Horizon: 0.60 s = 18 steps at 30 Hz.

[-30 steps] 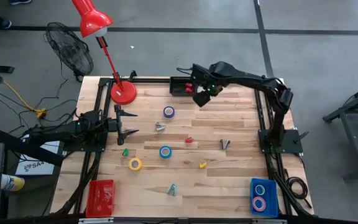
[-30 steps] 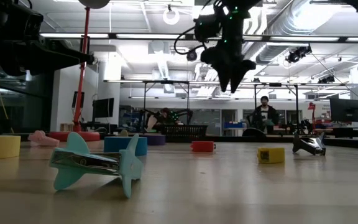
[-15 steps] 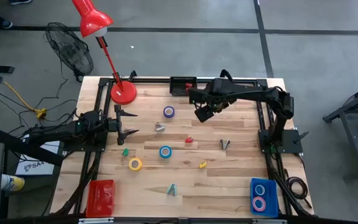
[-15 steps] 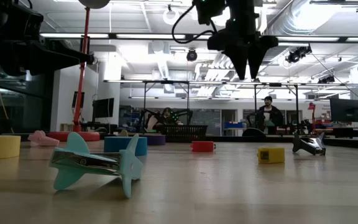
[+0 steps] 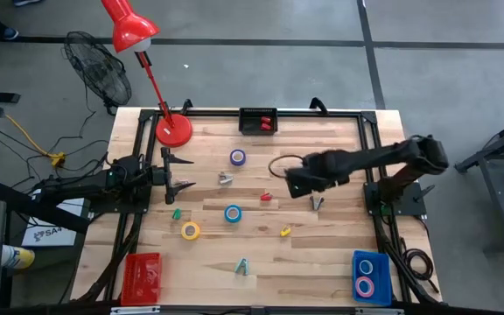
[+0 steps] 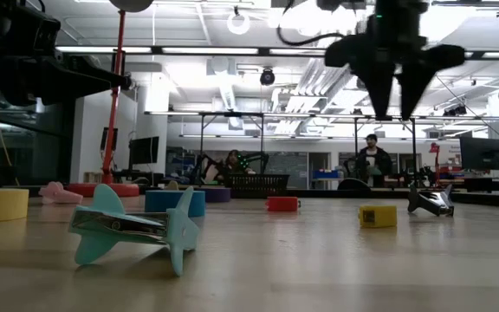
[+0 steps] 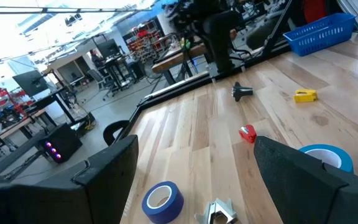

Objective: Pick and place Stapler, Stapler remover, tape
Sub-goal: Put the black staple remover into the red basket

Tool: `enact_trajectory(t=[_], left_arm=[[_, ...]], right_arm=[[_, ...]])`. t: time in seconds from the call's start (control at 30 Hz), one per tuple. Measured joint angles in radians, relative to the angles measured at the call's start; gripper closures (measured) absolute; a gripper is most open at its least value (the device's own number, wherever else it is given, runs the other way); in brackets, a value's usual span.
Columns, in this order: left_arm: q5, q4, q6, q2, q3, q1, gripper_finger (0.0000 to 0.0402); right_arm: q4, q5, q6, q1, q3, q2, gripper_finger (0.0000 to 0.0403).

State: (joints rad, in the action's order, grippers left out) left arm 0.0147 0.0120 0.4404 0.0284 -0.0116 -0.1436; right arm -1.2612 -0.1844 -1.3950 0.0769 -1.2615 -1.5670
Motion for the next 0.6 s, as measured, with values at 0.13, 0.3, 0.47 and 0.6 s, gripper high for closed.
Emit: enact_trajectory(t=[0.13,0.3,0.47,0.6], left_arm=[[0.000,0.000,0.000,0.000,0.000,0.000,0.0085],[0.000,0.000,0.000,0.000,0.000,0.000,0.0085],[0.000,0.000,0.000,0.000,0.000,0.000,0.0085],[0.000,0.000,0.000,0.000,0.000,0.000,0.0085]], right_arm=[[0.116,-0.038,-0.134,0.084,0.123,0.061,0.0221],[0.232,-0.053,-0.234,0.154,0.257,0.097,0.0221],[0.286,-0.071,-0.346,0.204,0.346,0.103,0.0221],[0.346,-0.060,-0.429,0.230,0.403,0.103,0.0221]])
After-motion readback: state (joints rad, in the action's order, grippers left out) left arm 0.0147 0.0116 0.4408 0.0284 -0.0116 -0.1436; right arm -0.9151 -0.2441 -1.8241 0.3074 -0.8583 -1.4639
